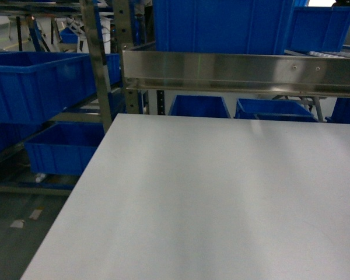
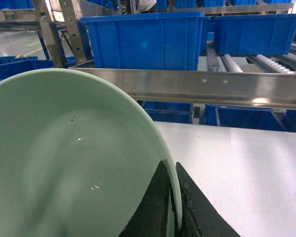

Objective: Place green bowl on second shelf with right arm

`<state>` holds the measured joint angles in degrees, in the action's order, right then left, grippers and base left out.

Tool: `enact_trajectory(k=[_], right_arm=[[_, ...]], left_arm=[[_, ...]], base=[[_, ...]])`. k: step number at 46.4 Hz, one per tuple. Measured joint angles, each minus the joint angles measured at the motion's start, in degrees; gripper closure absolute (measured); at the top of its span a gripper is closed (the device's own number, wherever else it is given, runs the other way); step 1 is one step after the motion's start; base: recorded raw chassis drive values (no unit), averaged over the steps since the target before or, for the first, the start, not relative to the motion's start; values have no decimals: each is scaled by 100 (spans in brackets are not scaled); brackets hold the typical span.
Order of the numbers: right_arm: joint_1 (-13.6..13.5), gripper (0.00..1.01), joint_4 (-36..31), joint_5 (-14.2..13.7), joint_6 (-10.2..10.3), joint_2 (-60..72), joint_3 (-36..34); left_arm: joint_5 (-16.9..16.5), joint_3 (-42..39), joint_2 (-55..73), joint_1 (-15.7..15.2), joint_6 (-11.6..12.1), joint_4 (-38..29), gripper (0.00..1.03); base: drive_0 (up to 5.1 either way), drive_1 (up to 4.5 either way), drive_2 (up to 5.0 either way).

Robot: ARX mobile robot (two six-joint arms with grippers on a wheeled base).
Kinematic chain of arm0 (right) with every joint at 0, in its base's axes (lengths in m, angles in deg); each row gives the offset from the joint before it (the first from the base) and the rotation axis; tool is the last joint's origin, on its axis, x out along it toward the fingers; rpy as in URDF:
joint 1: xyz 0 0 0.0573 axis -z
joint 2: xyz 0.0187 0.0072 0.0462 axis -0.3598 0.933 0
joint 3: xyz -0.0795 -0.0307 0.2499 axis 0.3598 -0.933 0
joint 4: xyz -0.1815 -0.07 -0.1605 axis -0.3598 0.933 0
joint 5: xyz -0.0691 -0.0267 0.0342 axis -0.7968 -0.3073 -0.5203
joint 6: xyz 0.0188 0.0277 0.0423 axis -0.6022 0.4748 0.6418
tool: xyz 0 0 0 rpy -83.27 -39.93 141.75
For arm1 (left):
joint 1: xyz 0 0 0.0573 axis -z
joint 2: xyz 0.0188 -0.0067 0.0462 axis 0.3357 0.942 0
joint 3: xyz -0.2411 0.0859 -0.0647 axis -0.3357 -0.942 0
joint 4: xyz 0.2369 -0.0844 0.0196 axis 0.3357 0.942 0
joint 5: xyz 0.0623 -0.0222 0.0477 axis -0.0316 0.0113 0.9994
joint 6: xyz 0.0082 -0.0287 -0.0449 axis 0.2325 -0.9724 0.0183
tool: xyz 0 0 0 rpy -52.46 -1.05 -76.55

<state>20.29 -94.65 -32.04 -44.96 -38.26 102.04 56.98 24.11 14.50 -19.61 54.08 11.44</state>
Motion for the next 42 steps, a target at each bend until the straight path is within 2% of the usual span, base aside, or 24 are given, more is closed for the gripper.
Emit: enact_trajectory(k=[42], right_arm=[[0,99,15,-2,0,-2,0]], left_arm=[[-2,0,0,0,2,17,5]], base=[[-498,242,242]])
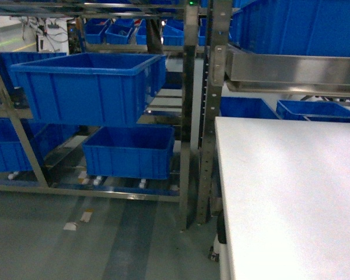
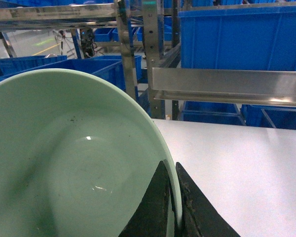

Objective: Place green bowl on second shelf with right arm

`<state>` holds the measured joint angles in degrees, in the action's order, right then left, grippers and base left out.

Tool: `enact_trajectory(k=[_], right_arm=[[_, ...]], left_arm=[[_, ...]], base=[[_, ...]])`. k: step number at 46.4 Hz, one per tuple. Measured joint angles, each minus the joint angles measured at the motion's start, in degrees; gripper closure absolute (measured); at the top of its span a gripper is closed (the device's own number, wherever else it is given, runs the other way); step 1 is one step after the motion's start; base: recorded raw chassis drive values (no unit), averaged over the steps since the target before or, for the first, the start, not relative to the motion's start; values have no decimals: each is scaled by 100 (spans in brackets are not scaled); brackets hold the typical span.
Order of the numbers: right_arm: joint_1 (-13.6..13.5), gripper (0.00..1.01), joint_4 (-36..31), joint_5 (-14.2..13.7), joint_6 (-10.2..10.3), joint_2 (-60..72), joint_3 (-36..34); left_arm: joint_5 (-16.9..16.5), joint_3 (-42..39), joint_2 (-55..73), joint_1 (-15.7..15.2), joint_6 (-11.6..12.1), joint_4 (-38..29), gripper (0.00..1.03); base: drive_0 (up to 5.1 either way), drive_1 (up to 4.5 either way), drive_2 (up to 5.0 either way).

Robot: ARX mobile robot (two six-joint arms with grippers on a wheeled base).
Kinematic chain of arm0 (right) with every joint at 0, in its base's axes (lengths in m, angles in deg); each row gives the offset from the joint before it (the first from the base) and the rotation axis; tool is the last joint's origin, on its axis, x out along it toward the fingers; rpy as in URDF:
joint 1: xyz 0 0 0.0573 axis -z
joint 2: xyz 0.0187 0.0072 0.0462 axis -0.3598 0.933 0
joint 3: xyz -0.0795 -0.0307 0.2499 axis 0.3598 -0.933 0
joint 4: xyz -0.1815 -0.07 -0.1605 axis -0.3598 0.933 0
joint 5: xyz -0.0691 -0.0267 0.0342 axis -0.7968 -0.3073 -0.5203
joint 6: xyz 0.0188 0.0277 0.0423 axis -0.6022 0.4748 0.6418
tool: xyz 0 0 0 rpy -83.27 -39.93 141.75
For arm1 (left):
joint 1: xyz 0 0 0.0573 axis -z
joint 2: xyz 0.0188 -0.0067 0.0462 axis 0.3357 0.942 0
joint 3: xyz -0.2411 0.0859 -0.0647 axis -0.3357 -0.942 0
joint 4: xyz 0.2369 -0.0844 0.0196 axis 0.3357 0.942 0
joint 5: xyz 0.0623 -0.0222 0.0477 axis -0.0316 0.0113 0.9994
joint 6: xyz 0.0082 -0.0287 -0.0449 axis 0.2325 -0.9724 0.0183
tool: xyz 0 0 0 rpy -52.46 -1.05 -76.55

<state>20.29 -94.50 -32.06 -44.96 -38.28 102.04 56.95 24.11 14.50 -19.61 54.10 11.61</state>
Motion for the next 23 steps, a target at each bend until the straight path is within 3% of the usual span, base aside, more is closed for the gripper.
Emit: enact_trajectory(k=[23], right_arm=[[-2,99,-4,2,0,2,0]], left_arm=[[0,0,0,0,-2,-13,5]], base=[[-495,246,246]])
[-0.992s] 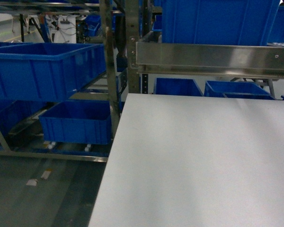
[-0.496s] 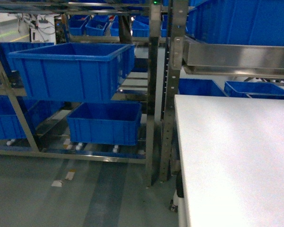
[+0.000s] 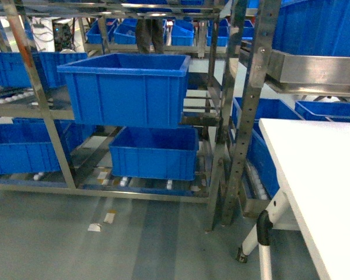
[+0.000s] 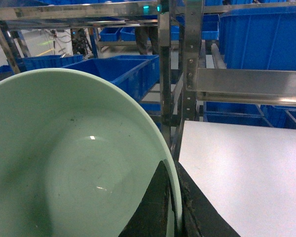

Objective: Place green bowl on second shelf with right arm

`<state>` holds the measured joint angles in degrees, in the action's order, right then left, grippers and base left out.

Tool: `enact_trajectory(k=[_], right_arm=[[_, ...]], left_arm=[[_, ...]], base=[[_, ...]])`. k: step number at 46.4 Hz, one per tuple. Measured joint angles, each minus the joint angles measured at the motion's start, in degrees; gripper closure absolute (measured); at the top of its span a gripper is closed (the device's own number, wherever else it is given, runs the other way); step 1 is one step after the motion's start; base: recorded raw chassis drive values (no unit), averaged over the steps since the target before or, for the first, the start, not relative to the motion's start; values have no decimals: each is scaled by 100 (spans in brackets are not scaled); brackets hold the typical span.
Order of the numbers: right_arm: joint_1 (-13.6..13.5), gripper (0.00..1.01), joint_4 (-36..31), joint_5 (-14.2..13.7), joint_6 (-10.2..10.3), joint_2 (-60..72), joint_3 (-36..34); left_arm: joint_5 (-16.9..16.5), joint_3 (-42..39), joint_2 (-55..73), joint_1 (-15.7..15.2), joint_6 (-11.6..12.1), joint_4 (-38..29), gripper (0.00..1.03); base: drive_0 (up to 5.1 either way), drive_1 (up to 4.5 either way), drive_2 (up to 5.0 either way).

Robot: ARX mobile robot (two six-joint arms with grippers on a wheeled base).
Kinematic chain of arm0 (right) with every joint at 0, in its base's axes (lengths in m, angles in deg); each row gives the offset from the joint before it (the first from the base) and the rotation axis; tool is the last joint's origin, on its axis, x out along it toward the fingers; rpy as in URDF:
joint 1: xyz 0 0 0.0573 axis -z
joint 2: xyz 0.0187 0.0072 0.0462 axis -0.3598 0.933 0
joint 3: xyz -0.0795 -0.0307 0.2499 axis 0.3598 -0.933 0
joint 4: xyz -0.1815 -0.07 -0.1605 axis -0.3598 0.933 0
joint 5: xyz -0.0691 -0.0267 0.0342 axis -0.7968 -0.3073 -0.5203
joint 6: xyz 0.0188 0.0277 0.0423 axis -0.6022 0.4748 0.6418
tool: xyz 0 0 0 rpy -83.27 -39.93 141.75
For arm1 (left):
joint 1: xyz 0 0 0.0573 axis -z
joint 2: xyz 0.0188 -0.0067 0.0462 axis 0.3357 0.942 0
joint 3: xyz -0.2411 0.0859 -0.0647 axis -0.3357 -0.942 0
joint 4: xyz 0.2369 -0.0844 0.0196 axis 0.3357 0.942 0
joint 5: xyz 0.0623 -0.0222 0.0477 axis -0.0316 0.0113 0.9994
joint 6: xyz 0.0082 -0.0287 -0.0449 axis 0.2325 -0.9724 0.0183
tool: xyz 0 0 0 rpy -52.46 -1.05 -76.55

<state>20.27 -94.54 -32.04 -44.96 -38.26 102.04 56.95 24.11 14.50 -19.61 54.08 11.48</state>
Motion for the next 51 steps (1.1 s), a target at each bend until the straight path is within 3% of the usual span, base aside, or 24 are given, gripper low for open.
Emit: enact_trajectory(k=[51], right_arm=[[0,99,-11,0,0,-2,-2]], left_arm=[[2,0,0,0,0,2,5]], base=[[-501,240,240]])
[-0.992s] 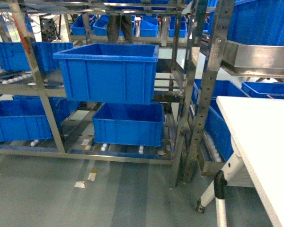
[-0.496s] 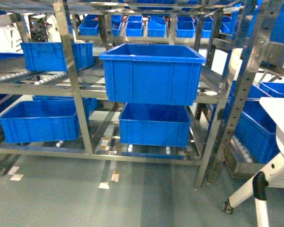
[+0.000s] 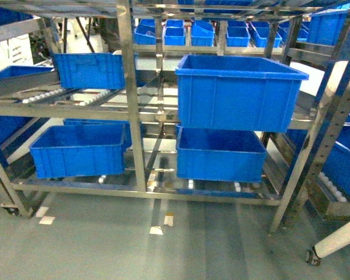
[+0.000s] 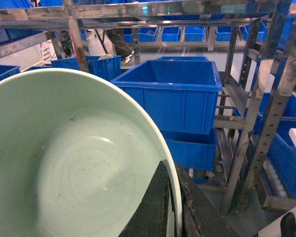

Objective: Place green bowl on second shelf with right arm

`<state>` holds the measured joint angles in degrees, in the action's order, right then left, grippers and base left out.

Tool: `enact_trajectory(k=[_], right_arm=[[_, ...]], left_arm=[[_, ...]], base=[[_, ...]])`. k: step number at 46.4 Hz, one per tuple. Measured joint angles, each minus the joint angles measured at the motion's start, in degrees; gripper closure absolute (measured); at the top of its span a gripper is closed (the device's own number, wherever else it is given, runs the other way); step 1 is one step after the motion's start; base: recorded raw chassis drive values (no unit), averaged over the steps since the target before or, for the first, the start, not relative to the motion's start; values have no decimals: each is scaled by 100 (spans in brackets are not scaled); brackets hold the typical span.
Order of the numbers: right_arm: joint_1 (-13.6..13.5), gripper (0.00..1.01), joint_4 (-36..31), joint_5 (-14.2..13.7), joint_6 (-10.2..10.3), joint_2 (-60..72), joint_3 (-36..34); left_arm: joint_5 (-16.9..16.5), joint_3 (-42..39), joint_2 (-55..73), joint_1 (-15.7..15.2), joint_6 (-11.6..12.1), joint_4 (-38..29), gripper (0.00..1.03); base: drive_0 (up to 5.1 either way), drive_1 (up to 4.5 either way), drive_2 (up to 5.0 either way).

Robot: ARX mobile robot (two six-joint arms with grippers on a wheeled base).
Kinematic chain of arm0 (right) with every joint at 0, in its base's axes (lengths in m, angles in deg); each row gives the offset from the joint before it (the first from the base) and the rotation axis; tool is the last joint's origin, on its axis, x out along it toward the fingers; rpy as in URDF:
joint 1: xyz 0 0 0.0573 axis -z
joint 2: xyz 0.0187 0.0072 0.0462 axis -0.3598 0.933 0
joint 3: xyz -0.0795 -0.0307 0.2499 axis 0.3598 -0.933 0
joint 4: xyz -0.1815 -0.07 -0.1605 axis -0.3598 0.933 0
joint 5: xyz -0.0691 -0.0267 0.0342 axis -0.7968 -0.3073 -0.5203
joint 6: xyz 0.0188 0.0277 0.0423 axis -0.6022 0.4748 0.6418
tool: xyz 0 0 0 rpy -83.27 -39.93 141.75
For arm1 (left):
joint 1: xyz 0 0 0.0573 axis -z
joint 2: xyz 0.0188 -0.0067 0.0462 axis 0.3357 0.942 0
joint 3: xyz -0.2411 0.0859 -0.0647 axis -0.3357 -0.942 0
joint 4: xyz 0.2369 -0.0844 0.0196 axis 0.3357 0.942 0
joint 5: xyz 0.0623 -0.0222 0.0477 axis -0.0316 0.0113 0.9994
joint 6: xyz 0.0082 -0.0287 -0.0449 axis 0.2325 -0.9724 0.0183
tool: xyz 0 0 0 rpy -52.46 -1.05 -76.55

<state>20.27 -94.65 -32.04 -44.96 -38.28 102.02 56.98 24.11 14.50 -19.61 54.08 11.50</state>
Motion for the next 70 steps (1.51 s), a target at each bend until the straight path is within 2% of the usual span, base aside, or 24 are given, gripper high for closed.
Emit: enact_trajectory(k=[14,23,44,70], right_arm=[[2,99,15,11,0,11,0],[-26,99,4,-2,0,0,0],[-28,99,2,15,0,2,0],[-31,99,11,0,0,2,0]], left_arm=[[26,0,0,0,0,2,5],[9,0,0,0,0,-9,5],[0,0,0,2,2,0,5],[0,0,0,4,0,0,5]], base=[[-492,249,249],[0,0,0],[299,147,-450],[10,401,-382]])
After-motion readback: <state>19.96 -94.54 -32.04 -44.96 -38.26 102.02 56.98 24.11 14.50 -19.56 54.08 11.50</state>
